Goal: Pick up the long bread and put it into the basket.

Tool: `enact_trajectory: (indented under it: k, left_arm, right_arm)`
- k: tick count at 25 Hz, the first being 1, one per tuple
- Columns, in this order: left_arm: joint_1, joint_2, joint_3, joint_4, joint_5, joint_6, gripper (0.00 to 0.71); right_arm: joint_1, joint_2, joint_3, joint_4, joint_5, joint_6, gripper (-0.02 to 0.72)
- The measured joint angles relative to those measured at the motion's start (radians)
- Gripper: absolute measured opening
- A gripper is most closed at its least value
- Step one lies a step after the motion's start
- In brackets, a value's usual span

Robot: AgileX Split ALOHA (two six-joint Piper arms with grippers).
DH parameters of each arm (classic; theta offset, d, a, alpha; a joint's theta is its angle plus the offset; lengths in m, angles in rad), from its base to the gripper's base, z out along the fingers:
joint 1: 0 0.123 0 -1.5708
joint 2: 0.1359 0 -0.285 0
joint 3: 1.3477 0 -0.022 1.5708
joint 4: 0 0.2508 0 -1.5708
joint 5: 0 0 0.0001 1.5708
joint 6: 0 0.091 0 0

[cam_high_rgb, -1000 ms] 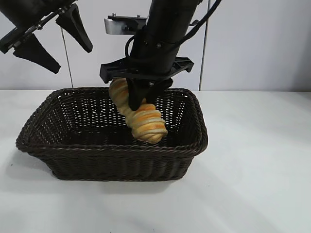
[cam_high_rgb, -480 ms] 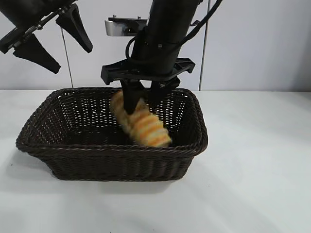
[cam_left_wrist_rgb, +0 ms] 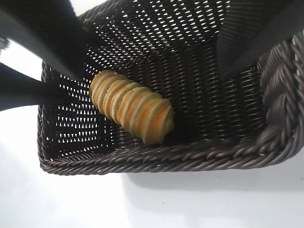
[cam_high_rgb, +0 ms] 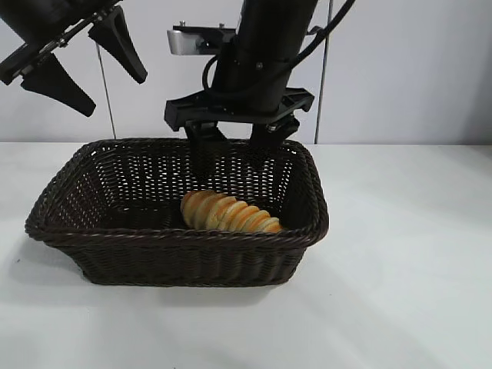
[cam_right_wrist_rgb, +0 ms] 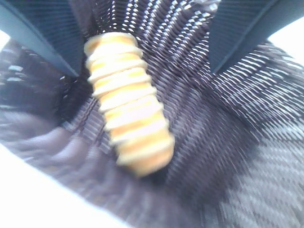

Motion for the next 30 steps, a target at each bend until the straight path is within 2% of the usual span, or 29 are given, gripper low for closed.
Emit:
enact_trajectory:
  k: [3,8,11,18,30]
  left_arm:
    - [0.0,0.0,0.0,0.001,0.0,0.001,0.553]
    - [0.0,0.0,0.0,0.016,0.0,0.001,0.553]
    - [0.0,0.0,0.0,0.021,0.003,0.001,0.553]
    - [0.0,0.0,0.0,0.022,0.009,0.002,0.553]
    - [0.0,0.0,0.0,0.025,0.009,0.002,0.553]
  right_arm:
    - [-0.043,-0.015,-0.037,0.034,0.038,0.0,0.537]
    - [-0.094,-0.022,-0.072,0.047,0.09,-0.005,0.537]
    - [-0.132,-0.022,-0.073,0.054,0.095,-0.005,0.537]
    - [-0.234,-0.022,-0.073,0.118,0.097,-0.012,0.537]
    - [-0.244,-0.022,-0.073,0.119,0.11,-0.016,0.537]
